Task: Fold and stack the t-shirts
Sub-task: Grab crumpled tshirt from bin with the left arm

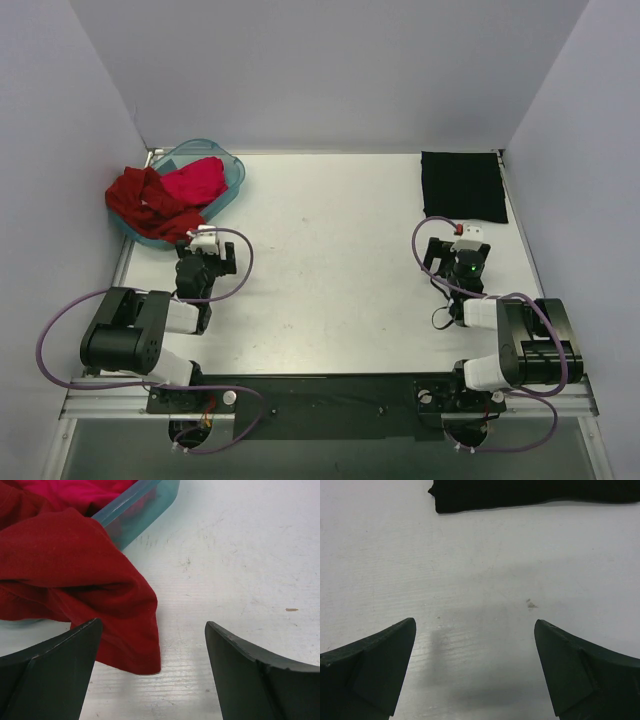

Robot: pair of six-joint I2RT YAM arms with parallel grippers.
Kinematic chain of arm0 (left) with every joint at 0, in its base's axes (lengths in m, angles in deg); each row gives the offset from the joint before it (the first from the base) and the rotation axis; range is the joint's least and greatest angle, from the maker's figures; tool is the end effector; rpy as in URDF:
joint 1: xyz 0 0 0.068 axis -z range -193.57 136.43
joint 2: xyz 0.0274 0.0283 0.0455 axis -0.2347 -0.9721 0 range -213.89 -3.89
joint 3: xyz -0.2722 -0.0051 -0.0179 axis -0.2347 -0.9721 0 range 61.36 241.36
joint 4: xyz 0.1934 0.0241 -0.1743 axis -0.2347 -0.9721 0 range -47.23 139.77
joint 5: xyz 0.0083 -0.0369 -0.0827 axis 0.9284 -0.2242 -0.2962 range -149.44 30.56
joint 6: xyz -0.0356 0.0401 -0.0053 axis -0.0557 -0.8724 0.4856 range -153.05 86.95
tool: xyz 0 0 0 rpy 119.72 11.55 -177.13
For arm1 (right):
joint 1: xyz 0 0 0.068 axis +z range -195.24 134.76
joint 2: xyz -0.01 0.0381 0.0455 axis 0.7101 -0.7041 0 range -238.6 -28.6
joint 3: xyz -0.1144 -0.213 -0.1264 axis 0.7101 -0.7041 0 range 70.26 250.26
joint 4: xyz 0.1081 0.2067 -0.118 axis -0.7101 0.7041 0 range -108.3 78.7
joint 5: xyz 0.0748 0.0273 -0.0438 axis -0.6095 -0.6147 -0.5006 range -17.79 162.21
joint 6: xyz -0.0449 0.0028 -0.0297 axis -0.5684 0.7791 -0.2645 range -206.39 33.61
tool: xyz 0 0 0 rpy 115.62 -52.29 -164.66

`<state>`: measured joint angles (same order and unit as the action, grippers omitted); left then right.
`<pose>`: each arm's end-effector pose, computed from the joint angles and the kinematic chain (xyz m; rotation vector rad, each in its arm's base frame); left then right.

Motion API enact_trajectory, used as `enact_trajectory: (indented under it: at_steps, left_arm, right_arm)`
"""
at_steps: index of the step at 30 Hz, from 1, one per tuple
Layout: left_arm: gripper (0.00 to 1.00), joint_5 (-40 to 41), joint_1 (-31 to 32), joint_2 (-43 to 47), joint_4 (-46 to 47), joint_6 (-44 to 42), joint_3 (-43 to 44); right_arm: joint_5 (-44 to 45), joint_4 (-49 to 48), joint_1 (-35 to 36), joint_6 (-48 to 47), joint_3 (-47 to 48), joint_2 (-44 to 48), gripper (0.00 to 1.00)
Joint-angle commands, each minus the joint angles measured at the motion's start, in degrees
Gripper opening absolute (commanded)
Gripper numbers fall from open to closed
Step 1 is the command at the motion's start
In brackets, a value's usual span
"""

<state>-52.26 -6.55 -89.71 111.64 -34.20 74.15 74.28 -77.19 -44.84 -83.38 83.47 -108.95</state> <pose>0.2357 -0.0246 0.1388 0.0350 1.7638 0.0361 0.2346 0.0004 0.1556 0.0659 1.7134 0.0132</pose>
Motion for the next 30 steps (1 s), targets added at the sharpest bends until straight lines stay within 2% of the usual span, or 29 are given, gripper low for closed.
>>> enact_trajectory:
  at_steps: [1, 3, 7, 9, 10, 12, 14, 15, 16, 17, 18, 19, 20, 21, 22, 23, 24, 25, 30]
  left_arm:
    - [0.95, -0.85, -0.43, 0.48, 1.94, 0.27, 1.62]
    - [0.95, -0.85, -0.35, 0.48, 2.03, 0.27, 1.62]
    - [0.95, -2.25, -0.43, 2.22, 4.31, -1.04, 0.22]
    - [0.95, -8.73, -0.44, 8.43, -1.11, -3.32, 0.82]
    - [0.95, -13.90, -0.52, 10.83, -10.18, -4.20, 3.61]
    - [0.95, -18.15, -0.26, 19.43, -21.98, -6.32, 9.22]
    - [0.95, -15.63, 0.18, 22.96, -28.97, -3.87, 14.59]
    - [0.95, -14.31, 0.27, 23.59, -35.96, -3.34, 16.89]
    - [0.95, -13.95, 0.27, 23.33, -39.85, -3.25, 23.09]
    - [0.95, -13.25, 0.01, 22.63, -47.99, -2.46, 27.24]
    - [0.95, -14.11, -0.69, 20.02, -51.55, -1.93, 33.98]
    - [0.95, -17.60, -2.44, 18.16, -60.46, -0.45, 38.83]
    - [0.95, -20.77, -3.59, 13.53, -66.55, 0.26, 48.11]
    - [0.95, -26.02, -5.77, 11.49, -73.92, 2.88, 52.03]
    - [0.95, -27.99, -6.58, 7.29, -76.69, 3.34, 59.81]
    - [0.95, -29.92, -8.85, 5.07, -82.03, 3.52, 62.93]
    - [0.97, -30.73, -9.57, 1.40, -84.26, 2.04, 69.93]
    - [0.97, -31.17, -10.79, -1.08, -89.41, 1.42, 76.87]
    - [0.97, -22.84, -14.84, -19.98, -107.09, -2.27, 98.62]
  right_arm:
    - [-1.54, -1.49, -0.23, 0.60, 1.64, 0.38, 1.00]
    - [-3.19, -2.01, -0.14, 0.51, 1.38, 0.55, 1.00]
    - [-3.91, 11.93, -0.14, -0.11, 6.29, 7.48, 1.00]
    - [-5.57, 18.45, -0.23, 0.77, 9.02, 12.05, 1.00]
    - [-6.45, 20.99, -0.14, 1.38, 10.24, 15.02, 1.00]
    - [-11.88, 24.24, -0.23, 2.52, 12.53, 18.72, 1.00]
    - [-14.70, 28.63, -0.23, 4.89, 16.13, 21.10, 1.00]
    - [-15.68, 29.88, -0.14, 5.51, 18.93, 21.99, 1.00]
    - [-17.52, 32.50, -0.14, 6.91, 20.26, 22.17, 1.00]
    - [-18.75, 35.22, -0.14, 7.45, 23.41, 22.00, 0.99]
    - [-21.55, 36.64, -0.14, 8.32, 25.26, 21.74, 0.99]
    - [-23.75, 39.01, -0.23, 8.42, 28.50, 21.04, 0.98]
    - [-27.86, 39.81, -0.23, 8.33, 29.84, 20.51, 0.97]
    - [-29.47, 41.39, 0.03, 8.33, 32.46, 19.72, 0.97]
    - [-31.92, 41.93, 0.56, 8.25, 33.53, 19.19, 0.96]
    - [-32.73, 42.45, 0.82, 8.42, 35.11, 18.92, 0.96]
    - [-33.96, 42.46, 1.44, 8.59, 35.91, 18.75, 0.96]
    - [-34.58, 42.20, 1.88, 8.60, 36.09, 18.66, 0.96]
    - [-34.50, 41.05, 4.16, 7.98, 35.22, 18.83, 0.96]
